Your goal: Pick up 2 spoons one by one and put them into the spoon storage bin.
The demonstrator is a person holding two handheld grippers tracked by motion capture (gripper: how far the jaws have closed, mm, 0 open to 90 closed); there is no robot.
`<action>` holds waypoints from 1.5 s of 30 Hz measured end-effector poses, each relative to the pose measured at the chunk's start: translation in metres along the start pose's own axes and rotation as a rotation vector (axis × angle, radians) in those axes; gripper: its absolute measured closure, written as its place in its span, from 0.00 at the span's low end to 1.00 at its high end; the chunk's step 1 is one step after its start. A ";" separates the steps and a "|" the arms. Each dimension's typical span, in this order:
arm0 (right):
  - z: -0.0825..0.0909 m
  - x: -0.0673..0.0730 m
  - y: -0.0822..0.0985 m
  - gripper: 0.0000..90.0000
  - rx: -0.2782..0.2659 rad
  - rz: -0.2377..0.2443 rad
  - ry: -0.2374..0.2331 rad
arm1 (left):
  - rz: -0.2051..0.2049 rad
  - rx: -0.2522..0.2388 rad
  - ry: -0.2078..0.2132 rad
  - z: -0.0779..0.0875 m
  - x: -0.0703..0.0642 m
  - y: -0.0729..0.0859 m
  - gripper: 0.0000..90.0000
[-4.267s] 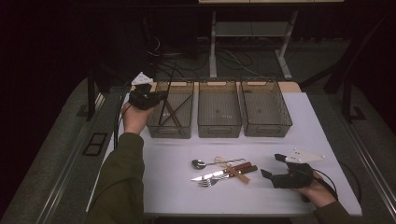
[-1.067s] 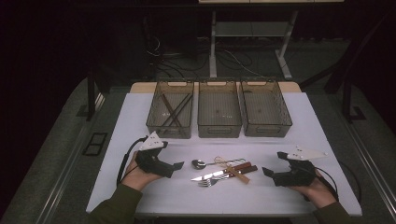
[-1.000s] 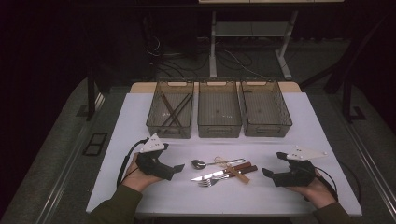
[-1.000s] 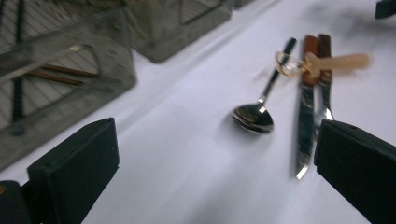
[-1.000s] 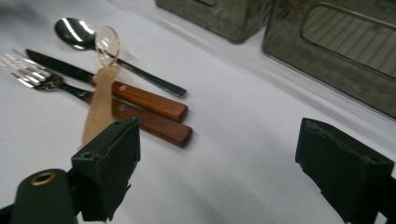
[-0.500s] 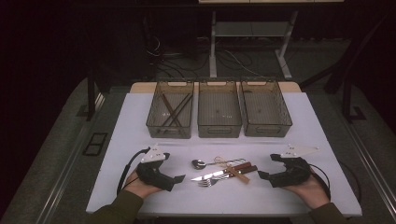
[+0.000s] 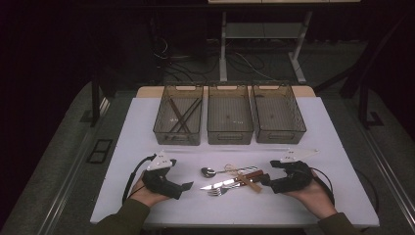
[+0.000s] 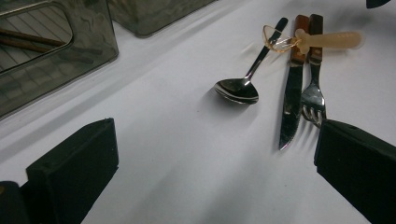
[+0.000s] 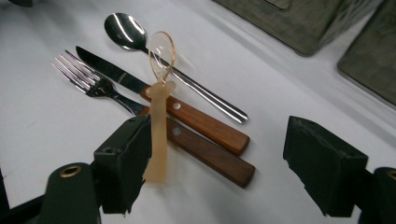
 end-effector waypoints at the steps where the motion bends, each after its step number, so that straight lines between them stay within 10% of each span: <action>1: -0.002 0.001 -0.002 0.27 0.002 0.004 -0.005 | 0.003 0.000 -0.002 0.000 0.000 0.000 0.00; 24: -0.035 0.021 -0.012 0.64 0.096 0.062 -0.096 | -0.026 0.008 0.020 -0.002 -0.005 0.001 0.00; 45: -0.036 0.028 0.004 0.75 0.162 0.096 -0.081 | -0.036 0.011 0.025 -0.002 -0.007 0.001 0.00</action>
Point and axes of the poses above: each handheld gripper's, and its own axes: z roughly backward along the jaws, y roughly out of its underside, x roughly to its left, the point moved 5 cm from there along -z, roughly forward along the jaws, and after that the axes turned 8 degrees about -y, right-handed, at the moved point
